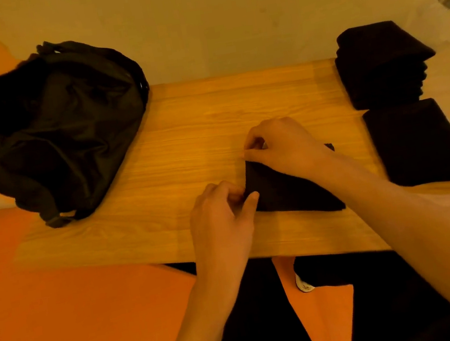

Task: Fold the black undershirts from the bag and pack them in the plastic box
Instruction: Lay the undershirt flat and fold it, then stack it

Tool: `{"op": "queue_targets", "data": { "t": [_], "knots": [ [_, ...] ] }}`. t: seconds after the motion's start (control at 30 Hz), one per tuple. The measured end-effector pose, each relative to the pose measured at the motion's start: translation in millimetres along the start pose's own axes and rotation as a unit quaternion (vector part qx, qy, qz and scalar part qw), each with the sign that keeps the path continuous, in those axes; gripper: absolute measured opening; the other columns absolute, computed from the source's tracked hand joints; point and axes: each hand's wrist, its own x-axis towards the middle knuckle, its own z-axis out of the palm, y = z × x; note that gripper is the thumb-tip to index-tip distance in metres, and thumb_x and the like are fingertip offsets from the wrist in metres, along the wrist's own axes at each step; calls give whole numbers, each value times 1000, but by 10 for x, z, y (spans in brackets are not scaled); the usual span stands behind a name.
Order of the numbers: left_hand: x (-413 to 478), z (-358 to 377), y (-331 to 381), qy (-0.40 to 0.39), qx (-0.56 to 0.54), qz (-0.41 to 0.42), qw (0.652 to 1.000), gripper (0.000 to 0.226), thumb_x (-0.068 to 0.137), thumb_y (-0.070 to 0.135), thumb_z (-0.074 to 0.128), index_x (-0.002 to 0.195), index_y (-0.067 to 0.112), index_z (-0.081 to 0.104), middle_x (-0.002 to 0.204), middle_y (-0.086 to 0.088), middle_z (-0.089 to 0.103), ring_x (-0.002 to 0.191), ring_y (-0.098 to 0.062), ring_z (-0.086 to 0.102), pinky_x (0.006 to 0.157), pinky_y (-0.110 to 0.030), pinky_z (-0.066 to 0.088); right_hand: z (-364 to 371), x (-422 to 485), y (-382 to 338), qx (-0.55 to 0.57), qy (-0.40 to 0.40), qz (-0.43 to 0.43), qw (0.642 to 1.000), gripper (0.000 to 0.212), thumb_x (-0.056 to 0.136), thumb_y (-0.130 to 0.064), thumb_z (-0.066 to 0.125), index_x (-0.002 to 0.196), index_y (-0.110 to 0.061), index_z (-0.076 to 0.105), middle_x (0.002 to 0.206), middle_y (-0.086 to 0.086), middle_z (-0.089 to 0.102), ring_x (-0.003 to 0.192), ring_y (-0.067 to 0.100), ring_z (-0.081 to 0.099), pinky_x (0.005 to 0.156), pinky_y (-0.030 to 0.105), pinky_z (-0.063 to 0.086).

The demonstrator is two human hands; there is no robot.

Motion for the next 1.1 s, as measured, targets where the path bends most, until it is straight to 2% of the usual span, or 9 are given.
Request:
{"op": "queue_targets", "data": {
  "t": [0.1,0.2,0.3,0.43,0.53,0.67,0.83,0.97,1.1],
  "knots": [
    [-20,0,-33,13,-25,-4,1000,16,86,34,78,90,22,69,89,11,63,86,-10,62,77,-39,55,83,21,44,52,14,9,999,12,92,-32,72,91,-20,73,84,-10,63,87,11,62,76,27,46],
    [-89,15,-52,6,-35,-7,999,17,85,32,80,93,22,69,93,12,63,91,-11,62,80,-39,56,127,-25,58,90,44,10,995,8,93,-32,71,90,-26,68,81,-18,59,79,-1,56,68,11,40],
    [-134,22,-62,30,-34,-16,999,17,85,31,80,96,24,69,97,12,61,96,-12,61,83,-39,55,154,-53,57,103,65,-1,993,7,93,-32,70,89,-28,66,83,-18,59,79,-4,55,68,7,39],
    [-136,20,-43,40,-31,-38,998,22,90,43,70,107,29,70,107,14,57,110,-12,52,94,-39,50,170,-86,69,107,78,-13,991,5,94,-30,70,92,-25,68,88,-14,62,82,-2,56,70,8,40],
    [-123,56,-2,34,-7,-34,999,24,93,47,64,107,29,72,107,13,56,109,-14,47,95,-44,47,174,-92,79,112,87,-20,990,5,93,-29,71,93,-25,69,92,-11,66,86,1,59,72,8,40],
    [-88,91,47,23,28,-27,999,26,93,48,65,110,31,71,107,14,55,104,-13,43,96,-41,40,194,-99,76,118,103,-26,987,6,93,-27,71,94,-21,71,93,-6,68,87,5,60,73,7,41],
    [-2,71,97,-14,31,-61,998,16,96,46,61,101,31,67,101,12,55,106,-16,45,99,-46,41,214,-101,88,105,106,-20,989,9,93,-29,71,96,-20,71,95,-6,67,89,6,59,74,13,43],
    [80,68,154,-57,52,-117,990,24,99,47,53,100,28,68,104,6,48,113,-20,39,106,-48,35,231,-92,90,97,111,-20,989,10,94,-30,70,95,-20,71,94,-7,66,89,8,60,74,19,45],
    [101,94,161,-59,46,-136,988,29,100,47,52,103,26,72,109,5,45,116,-20,38,108,-48,33,231,-100,89,94,110,-21,989,12,94,-30,69,96,-19,72,94,-5,67,89,9,61,77,25,50]
  ]
}}
